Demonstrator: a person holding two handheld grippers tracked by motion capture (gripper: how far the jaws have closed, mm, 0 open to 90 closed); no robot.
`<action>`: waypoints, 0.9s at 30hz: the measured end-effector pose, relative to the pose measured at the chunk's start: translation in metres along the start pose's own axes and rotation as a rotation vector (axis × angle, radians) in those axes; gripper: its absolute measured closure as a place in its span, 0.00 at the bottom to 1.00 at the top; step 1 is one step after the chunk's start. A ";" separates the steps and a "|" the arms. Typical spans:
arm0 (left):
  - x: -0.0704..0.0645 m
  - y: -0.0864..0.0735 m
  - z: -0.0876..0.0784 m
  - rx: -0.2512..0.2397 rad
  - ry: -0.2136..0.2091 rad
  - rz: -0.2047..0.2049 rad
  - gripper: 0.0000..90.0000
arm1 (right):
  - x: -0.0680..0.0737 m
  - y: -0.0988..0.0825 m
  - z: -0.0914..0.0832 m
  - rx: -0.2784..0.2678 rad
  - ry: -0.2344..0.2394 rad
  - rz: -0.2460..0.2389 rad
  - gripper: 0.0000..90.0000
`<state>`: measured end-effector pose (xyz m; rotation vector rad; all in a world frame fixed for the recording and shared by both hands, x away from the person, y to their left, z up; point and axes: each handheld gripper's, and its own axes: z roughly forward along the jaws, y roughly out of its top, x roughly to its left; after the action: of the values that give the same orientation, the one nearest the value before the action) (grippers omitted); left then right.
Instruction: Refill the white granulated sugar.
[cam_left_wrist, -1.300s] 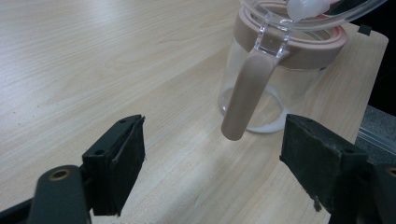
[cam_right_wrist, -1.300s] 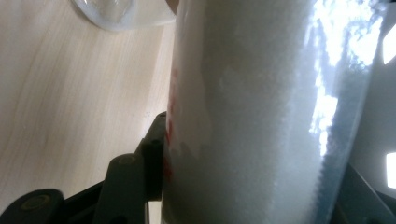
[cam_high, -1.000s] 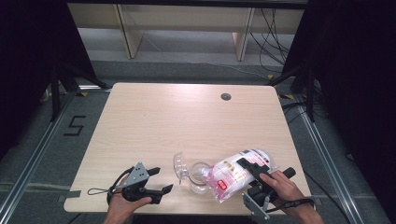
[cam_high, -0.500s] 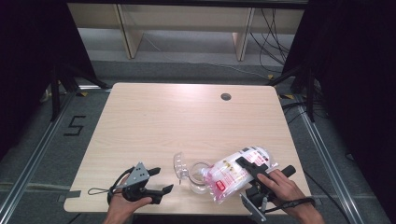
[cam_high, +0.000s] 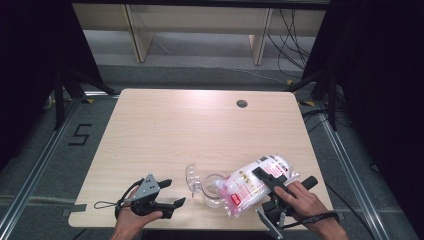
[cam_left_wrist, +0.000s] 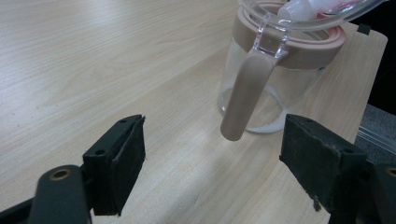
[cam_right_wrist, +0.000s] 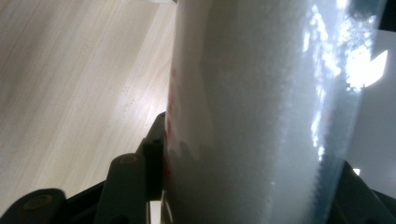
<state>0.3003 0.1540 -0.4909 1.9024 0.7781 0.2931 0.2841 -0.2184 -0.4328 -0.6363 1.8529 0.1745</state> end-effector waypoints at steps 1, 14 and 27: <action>0.000 0.000 0.000 0.000 0.000 0.000 0.24 | -0.001 0.000 0.000 0.000 -0.003 -0.005 0.57; 0.000 0.000 0.000 0.000 0.000 0.001 0.24 | -0.002 0.003 -0.001 0.009 -0.007 -0.026 0.58; 0.000 0.000 -0.001 0.001 0.005 0.001 0.24 | -0.004 0.003 -0.003 0.020 -0.013 -0.041 0.58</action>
<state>0.2999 0.1540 -0.4903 1.9032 0.7804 0.2979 0.2813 -0.2160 -0.4290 -0.6569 1.8255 0.1328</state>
